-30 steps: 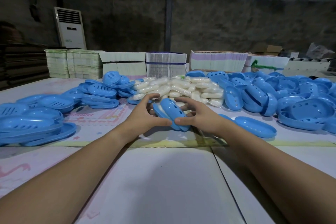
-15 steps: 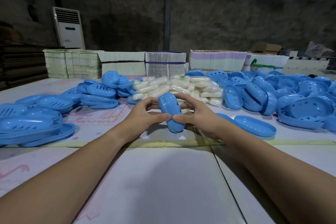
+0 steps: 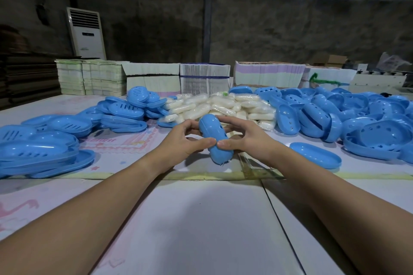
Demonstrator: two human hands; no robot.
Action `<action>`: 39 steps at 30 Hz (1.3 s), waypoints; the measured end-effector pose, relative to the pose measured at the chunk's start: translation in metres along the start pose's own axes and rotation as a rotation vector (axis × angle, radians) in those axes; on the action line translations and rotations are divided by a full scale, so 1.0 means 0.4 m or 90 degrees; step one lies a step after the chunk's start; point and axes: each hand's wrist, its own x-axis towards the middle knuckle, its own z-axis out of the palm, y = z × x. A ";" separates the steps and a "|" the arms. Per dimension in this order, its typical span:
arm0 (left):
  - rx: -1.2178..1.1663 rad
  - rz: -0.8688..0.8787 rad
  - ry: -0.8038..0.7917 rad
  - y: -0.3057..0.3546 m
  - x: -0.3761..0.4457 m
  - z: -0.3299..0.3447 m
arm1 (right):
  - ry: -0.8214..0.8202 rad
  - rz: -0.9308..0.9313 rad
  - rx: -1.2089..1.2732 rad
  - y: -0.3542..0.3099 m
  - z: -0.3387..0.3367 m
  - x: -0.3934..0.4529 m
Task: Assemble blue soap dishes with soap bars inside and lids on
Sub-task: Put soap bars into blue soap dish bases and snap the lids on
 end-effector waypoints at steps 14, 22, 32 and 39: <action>-0.049 0.033 0.013 0.002 0.004 0.001 | 0.009 0.011 0.037 -0.003 0.005 0.001; -0.214 -0.016 0.019 -0.001 0.016 0.001 | 0.003 0.015 0.074 -0.006 0.015 0.007; -0.213 -0.053 0.025 -0.016 0.019 0.013 | -0.048 0.083 0.198 0.027 0.016 0.014; -0.258 -0.118 -0.059 -0.008 0.011 0.017 | -0.005 0.048 0.193 0.029 0.024 0.017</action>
